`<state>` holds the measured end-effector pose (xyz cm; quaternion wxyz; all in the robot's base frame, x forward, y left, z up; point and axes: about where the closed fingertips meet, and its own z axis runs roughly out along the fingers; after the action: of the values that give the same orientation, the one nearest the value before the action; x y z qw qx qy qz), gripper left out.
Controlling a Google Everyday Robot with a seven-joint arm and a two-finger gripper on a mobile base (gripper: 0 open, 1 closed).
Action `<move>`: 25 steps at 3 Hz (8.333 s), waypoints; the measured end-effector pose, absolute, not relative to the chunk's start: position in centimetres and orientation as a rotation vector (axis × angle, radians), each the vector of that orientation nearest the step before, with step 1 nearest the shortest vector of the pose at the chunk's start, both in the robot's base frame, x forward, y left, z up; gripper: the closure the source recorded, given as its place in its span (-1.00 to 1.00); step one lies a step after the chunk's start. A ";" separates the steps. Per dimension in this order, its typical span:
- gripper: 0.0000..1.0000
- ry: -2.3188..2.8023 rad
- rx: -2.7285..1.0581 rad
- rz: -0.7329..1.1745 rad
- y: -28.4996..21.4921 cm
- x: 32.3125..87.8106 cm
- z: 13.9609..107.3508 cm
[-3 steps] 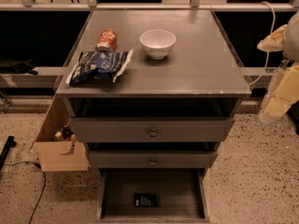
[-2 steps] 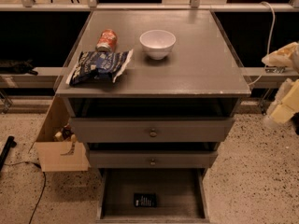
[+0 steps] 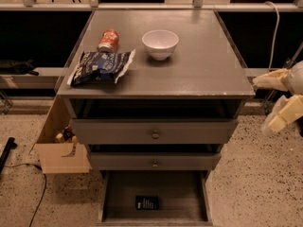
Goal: Pick rxbar blueberry from bottom drawer and place on counter
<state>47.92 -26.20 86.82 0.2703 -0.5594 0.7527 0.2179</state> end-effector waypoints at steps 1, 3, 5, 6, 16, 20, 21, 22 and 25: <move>-1.00 2.028 -1.507 0.587 -26.2 47.9 86.8; -1.00 2.121 -1.293 0.558 -25.7 42.8 84.9; -1.00 2.230 -1.149 0.492 -23.9 39.8 79.2; -1.00 2.226 -1.148 0.519 -23.7 39.7 78.7; -1.00 2.265 -0.422 0.552 -23.0 44.8 55.8; -1.00 2.111 -0.662 0.607 -20.5 48.3 48.9; -1.00 2.031 -0.683 0.695 -19.0 48.6 47.4; -1.00 1.974 -0.659 0.755 -16.7 48.8 44.6; -1.00 1.993 -0.650 0.676 -13.8 47.4 41.8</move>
Offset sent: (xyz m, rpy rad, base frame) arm -0.1079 0.0035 -0.0870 0.0908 0.1652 -0.2870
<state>47.41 -13.79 41.81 0.4526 -0.2631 0.8069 0.2737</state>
